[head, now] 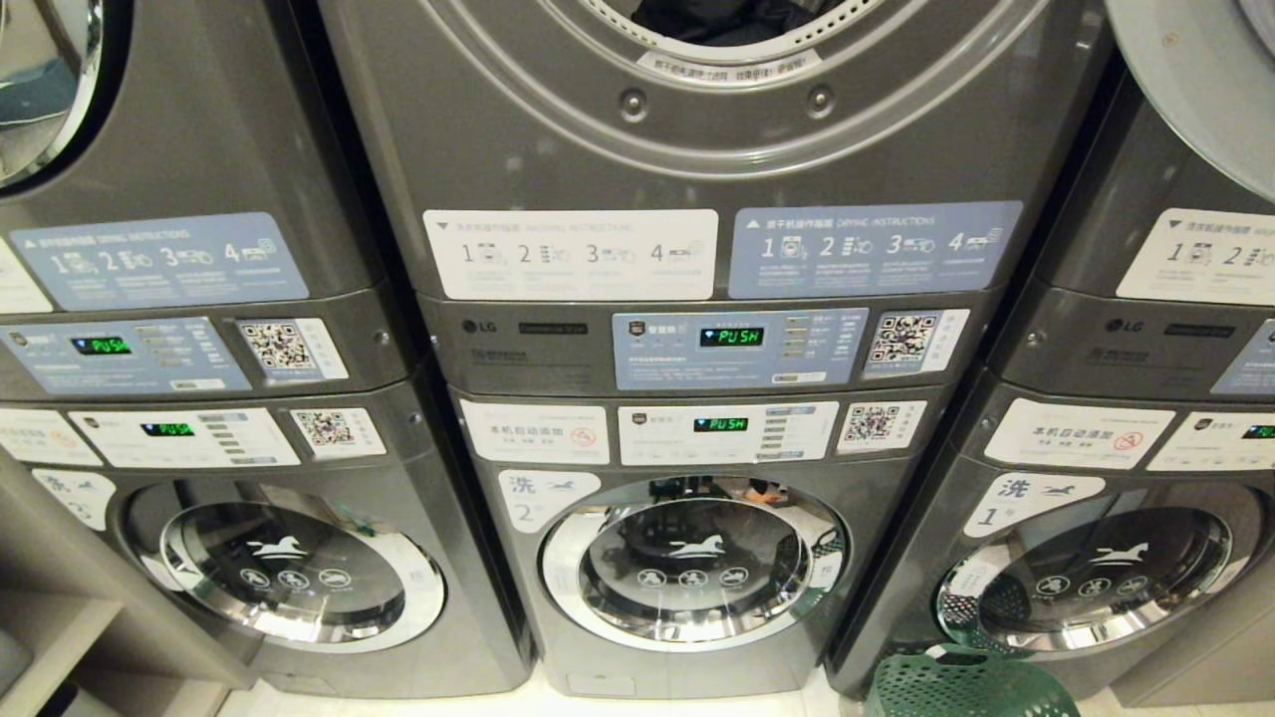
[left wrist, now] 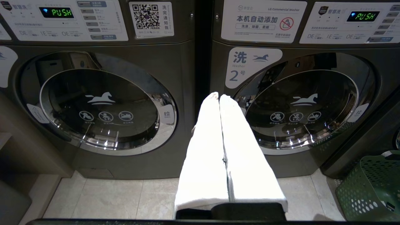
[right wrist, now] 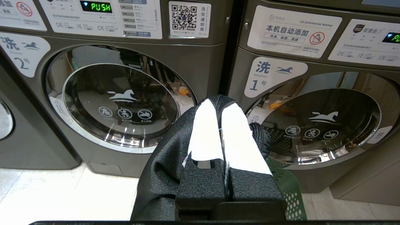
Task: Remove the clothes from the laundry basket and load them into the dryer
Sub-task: Put the clothes in the dryer
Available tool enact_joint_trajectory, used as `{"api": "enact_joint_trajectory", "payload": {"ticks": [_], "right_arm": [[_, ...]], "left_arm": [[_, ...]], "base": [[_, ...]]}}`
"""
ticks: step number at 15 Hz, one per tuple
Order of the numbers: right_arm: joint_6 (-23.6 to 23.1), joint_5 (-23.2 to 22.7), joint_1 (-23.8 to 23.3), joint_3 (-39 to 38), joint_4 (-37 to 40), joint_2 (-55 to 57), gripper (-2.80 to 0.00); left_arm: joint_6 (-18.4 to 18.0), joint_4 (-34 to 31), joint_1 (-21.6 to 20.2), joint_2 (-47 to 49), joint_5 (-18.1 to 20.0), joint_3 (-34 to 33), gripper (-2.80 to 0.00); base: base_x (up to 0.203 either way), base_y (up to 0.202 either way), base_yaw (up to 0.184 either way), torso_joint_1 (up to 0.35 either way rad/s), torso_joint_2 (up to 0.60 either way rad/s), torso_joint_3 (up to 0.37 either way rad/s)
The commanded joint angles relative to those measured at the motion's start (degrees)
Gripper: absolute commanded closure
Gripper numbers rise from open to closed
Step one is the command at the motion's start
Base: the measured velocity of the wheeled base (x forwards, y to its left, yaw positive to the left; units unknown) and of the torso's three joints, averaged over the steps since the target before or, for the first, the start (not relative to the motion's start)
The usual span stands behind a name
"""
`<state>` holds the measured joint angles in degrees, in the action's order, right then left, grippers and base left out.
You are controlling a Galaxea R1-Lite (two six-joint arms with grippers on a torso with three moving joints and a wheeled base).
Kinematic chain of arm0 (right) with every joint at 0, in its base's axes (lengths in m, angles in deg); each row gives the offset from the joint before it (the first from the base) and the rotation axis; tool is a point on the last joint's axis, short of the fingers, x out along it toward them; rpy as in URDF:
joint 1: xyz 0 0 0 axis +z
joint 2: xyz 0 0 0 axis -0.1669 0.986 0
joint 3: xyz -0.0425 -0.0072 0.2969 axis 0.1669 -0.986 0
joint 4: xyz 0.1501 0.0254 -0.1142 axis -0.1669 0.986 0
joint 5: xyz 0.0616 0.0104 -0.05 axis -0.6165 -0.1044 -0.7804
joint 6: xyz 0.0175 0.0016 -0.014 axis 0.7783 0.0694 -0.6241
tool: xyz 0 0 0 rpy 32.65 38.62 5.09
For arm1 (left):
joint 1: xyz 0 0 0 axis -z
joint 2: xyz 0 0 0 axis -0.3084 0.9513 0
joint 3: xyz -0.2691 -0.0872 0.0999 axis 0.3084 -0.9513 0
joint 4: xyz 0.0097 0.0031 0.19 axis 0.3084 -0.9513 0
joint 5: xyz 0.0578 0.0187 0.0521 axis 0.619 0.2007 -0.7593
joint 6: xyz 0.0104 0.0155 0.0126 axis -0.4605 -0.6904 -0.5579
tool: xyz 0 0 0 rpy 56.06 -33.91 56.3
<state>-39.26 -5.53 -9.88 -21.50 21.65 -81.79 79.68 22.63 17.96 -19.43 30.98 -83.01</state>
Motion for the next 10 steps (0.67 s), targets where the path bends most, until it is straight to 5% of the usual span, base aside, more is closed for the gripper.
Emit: {"api": "enact_joint_trajectory", "payload": {"ticks": [1, 10], "right_arm": [[0.0, 0.0, 0.0, 0.0, 0.0, 0.0, 0.00], [0.3, 0.0, 0.0, 0.0, 0.0, 0.0, 0.00]], "left_arm": [[0.0, 0.0, 0.0, 0.0, 0.0, -0.1, 0.00], [0.0, 0.0, 0.0, 0.0, 0.0, -0.1, 0.00]], "base": [[0.000, 0.000, 0.000, 0.163, -0.32, -0.183], [0.000, 0.000, 0.000, 0.121, -0.25, -0.132]]}}
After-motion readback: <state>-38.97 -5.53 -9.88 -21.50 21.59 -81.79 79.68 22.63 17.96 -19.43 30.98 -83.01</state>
